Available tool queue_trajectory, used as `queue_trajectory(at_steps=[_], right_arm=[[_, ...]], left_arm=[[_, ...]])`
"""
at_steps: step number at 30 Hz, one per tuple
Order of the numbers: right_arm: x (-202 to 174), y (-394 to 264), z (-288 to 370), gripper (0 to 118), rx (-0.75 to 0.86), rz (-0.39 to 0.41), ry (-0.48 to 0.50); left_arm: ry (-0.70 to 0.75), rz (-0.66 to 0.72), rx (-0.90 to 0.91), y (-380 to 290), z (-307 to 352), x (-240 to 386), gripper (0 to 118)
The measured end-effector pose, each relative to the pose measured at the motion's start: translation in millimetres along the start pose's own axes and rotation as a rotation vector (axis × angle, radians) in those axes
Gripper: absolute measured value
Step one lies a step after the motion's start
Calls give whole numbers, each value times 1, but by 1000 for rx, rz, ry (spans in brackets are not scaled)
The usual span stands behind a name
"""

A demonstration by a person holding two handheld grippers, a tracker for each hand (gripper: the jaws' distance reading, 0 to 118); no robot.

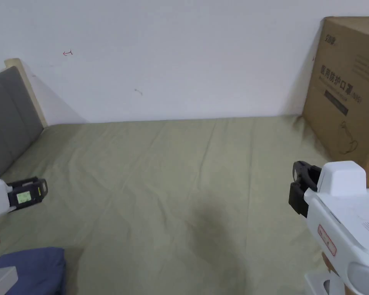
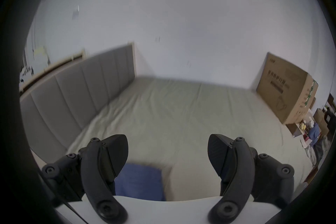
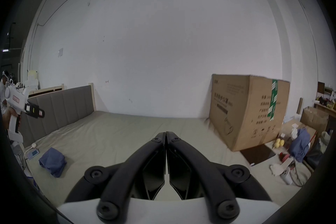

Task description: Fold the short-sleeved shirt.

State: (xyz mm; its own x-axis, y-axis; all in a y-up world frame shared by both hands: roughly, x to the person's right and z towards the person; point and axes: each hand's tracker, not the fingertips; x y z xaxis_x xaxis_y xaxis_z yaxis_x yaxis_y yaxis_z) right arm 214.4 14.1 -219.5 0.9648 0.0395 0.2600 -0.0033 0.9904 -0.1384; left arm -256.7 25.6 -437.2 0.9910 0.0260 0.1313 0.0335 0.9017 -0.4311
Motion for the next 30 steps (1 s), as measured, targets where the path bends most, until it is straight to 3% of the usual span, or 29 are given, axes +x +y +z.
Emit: queue_trajectory(at_steps=[6, 12, 14, 20, 21, 22, 30], right_arm=[[26, 21, 16, 0, 73, 25, -20], [45, 24, 30, 0, 114, 29, -34], [50, 22, 33, 0, 122, 28, -39], [62, 16, 42, 0, 132, 27, -57], [61, 15, 43, 0, 133, 29, -59], [62, 14, 45, 0, 134, 33, -64], [64, 10, 51, 0, 136, 40, -76]], left_arm=[[10, -41, 357, 17, 71, 80, 92], [-24, -89, 492, 0, 105, 151, 87], [-38, -101, 519, -11, 112, 172, 80], [-98, -102, 528, -40, 111, 211, 43], [-114, -103, 525, -43, 109, 214, 16], [-155, -89, 518, -47, 108, 217, 0], [-195, -88, 475, -67, 103, 229, 0]])
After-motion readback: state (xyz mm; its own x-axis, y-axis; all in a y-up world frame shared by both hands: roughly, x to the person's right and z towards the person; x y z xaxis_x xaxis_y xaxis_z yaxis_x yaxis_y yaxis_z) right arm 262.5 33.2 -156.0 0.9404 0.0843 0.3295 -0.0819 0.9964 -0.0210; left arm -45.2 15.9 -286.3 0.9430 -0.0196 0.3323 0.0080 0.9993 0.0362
